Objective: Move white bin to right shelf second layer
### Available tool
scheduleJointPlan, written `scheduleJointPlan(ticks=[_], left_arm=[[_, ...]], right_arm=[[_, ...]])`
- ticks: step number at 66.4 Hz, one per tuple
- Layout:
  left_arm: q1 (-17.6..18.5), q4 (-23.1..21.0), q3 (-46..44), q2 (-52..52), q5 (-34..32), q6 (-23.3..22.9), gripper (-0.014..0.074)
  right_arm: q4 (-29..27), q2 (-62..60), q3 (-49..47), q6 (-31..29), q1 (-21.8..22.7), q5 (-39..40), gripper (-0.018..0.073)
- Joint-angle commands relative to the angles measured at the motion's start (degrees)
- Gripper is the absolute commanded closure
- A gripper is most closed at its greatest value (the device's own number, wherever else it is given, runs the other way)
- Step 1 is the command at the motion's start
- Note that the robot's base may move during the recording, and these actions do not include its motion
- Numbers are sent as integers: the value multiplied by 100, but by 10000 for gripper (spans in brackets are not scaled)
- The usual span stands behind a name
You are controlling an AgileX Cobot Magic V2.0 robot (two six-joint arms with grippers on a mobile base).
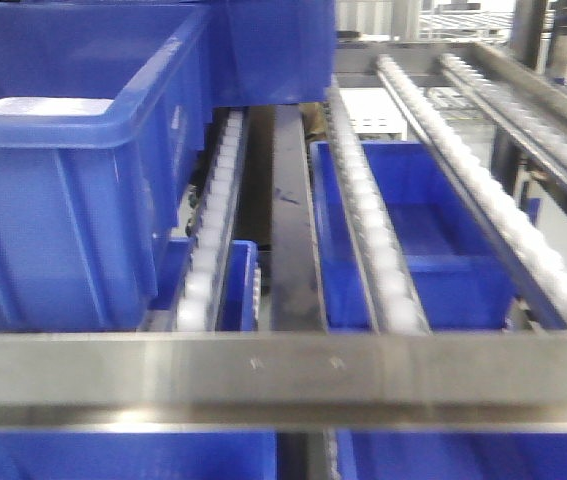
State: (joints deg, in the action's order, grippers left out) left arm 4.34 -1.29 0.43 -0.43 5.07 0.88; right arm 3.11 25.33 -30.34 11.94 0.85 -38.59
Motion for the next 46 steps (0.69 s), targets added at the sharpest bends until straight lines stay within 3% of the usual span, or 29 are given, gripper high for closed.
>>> scheduleJointPlan(ticks=[1,46], left_arm=[[23,-36,211,-92,-452,-17,512],[23,-36,211,-92,-452,-17,512]], right_arm=[[41,17,-182,11,24,538,451],[41,17,-182,11,24,538,451]])
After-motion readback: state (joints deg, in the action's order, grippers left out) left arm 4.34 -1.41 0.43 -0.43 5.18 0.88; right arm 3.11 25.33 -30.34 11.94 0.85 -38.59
